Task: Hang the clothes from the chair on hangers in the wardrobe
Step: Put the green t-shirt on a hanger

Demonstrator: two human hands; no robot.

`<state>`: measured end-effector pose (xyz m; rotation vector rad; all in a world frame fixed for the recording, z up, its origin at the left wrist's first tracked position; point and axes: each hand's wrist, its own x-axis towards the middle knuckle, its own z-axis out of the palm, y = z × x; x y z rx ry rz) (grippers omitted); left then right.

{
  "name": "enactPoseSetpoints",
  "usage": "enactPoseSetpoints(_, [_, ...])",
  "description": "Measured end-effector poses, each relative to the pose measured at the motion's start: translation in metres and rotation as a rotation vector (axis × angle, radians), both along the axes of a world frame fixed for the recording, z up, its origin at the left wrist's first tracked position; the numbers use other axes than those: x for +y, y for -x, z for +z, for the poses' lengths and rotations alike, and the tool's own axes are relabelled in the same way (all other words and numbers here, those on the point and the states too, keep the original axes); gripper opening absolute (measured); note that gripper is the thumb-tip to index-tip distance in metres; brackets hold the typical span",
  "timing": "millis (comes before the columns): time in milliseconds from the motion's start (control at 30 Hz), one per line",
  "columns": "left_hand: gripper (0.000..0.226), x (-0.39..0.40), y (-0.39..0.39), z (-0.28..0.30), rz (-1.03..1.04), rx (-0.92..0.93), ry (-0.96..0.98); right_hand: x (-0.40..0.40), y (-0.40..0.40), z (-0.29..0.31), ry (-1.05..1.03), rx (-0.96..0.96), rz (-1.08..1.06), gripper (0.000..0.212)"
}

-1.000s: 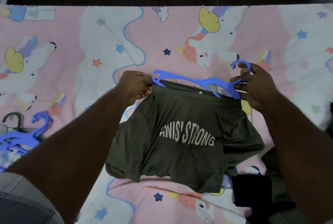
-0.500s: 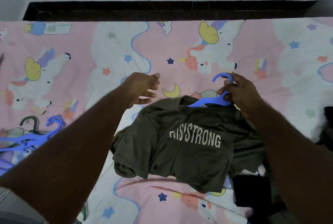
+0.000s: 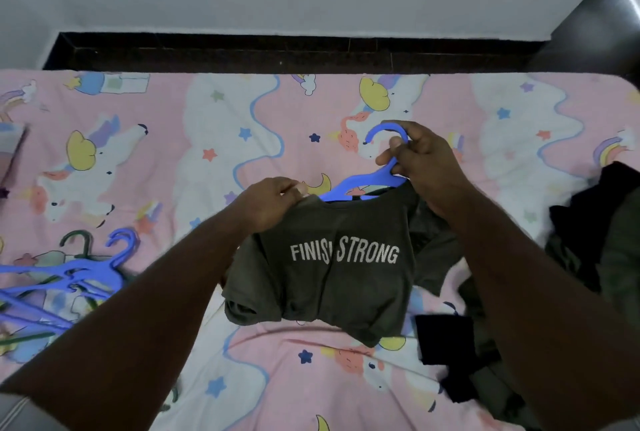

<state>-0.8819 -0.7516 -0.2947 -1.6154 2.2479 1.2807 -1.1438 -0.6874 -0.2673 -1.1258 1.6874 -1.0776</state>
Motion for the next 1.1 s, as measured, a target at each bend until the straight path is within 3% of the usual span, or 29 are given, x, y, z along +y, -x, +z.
enactPoseSetpoints(133, [0.036,0.011,-0.021,0.057,-0.022,0.046,-0.022,0.006,-0.013,0.053,0.061,0.025,-0.01,0.031])
enactPoseSetpoints(267, [0.006,0.019,-0.049,0.104,0.056,0.144,0.132,0.01,-0.028,0.114,0.133,0.003,-0.062,0.025])
enactPoseSetpoints(567, [0.022,0.037,-0.076,0.251,0.288,0.405,0.498,0.031,-0.074,0.262,0.301,-0.056,-0.119,0.021])
enactPoseSetpoints(700, [0.022,0.044,-0.055,0.333,0.183,0.585,0.541,0.044,-0.1,0.325,0.362,-0.044,-0.106,0.018])
enactPoseSetpoints(867, [0.029,0.064,-0.023,0.425,-0.13,0.48,0.548,0.058,-0.123,0.399,0.438,0.001,-0.097,0.017])
enactPoseSetpoints(1000, [0.019,0.069,-0.024,0.458,-0.073,0.441,0.622,0.074,-0.119,0.442,0.461,0.027,-0.067,0.018])
enactPoseSetpoints(1100, [0.02,0.083,-0.02,0.462,-0.025,0.584,0.479,0.091,-0.11,0.448,0.429,0.047,-0.044,0.013])
